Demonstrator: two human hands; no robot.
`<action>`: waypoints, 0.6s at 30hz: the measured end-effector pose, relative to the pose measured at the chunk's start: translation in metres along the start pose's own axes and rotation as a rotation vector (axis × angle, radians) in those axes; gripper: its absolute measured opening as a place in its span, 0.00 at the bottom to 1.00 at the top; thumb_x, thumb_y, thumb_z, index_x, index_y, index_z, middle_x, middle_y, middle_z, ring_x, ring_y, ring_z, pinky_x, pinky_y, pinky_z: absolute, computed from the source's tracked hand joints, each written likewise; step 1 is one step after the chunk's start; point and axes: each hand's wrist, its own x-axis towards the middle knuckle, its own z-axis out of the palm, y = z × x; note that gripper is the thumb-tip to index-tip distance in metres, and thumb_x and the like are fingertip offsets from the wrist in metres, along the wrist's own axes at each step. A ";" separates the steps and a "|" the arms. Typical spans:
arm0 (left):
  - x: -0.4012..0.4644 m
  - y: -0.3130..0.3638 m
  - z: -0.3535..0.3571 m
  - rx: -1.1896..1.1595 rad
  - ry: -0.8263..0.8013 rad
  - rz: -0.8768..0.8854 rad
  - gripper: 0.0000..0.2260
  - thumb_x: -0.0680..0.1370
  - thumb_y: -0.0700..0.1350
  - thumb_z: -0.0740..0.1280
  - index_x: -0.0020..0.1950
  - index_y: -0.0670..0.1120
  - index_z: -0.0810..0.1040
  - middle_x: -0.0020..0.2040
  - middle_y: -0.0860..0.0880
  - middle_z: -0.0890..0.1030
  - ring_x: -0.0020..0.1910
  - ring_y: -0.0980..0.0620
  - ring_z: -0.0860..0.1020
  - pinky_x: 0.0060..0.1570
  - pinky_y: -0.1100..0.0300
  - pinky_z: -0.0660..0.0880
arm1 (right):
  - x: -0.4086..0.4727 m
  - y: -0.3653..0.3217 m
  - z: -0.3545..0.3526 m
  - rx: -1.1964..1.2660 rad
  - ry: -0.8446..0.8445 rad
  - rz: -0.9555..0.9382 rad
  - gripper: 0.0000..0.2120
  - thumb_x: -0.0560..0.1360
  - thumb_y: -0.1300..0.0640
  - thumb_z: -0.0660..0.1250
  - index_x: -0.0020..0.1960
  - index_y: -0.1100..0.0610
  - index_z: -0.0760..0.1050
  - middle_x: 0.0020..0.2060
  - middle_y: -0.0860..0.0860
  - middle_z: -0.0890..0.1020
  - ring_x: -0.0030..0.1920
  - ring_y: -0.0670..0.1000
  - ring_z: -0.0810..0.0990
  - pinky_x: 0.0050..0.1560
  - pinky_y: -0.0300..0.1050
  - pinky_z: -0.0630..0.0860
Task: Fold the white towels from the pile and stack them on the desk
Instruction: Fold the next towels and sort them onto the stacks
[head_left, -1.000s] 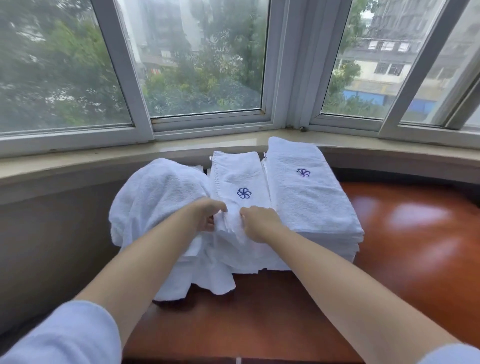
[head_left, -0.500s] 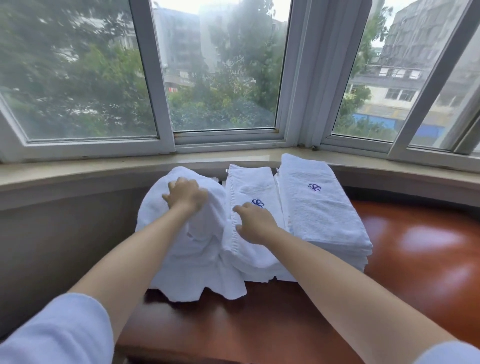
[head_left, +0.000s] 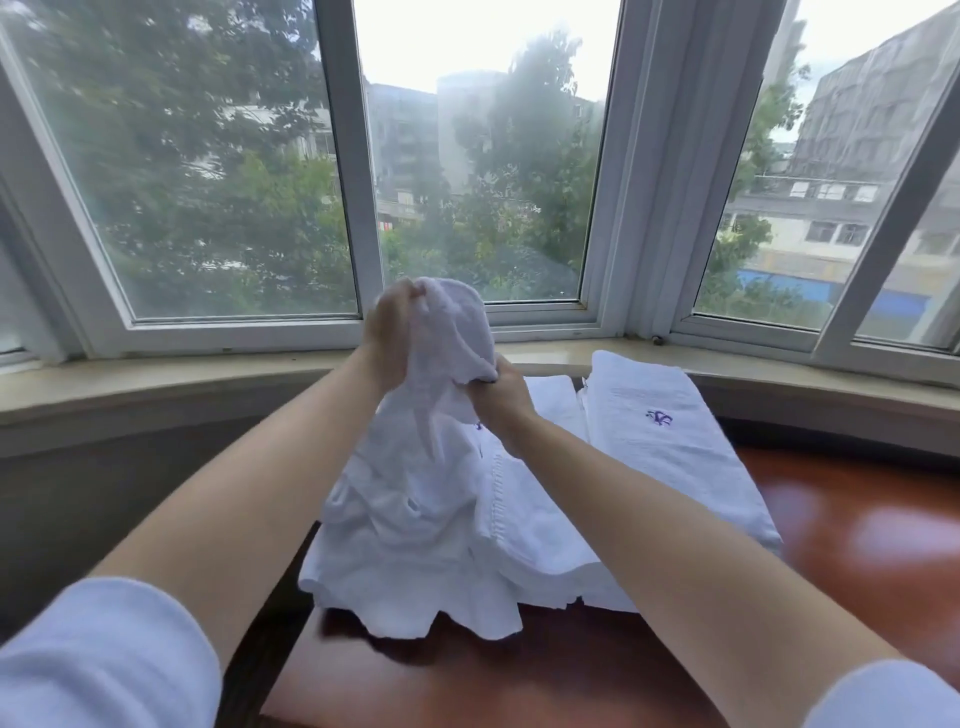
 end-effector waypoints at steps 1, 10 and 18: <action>0.000 -0.007 -0.006 0.080 0.089 0.044 0.14 0.79 0.42 0.52 0.38 0.44 0.73 0.37 0.45 0.74 0.38 0.48 0.72 0.38 0.61 0.72 | 0.001 -0.003 -0.003 0.052 0.034 0.031 0.06 0.72 0.61 0.63 0.42 0.50 0.74 0.37 0.49 0.79 0.40 0.53 0.77 0.39 0.46 0.74; -0.018 -0.093 -0.030 1.198 0.205 -0.066 0.30 0.68 0.54 0.72 0.69 0.55 0.69 0.71 0.44 0.61 0.70 0.42 0.60 0.63 0.51 0.66 | -0.001 -0.030 -0.029 0.549 0.074 0.204 0.10 0.70 0.56 0.72 0.49 0.59 0.80 0.39 0.53 0.82 0.40 0.54 0.79 0.39 0.40 0.75; -0.018 -0.056 0.025 0.189 0.097 0.011 0.04 0.79 0.42 0.62 0.46 0.49 0.76 0.38 0.48 0.78 0.38 0.48 0.77 0.36 0.57 0.79 | -0.006 -0.010 -0.058 0.473 0.066 0.200 0.08 0.70 0.44 0.71 0.44 0.47 0.77 0.35 0.42 0.83 0.39 0.44 0.81 0.36 0.41 0.74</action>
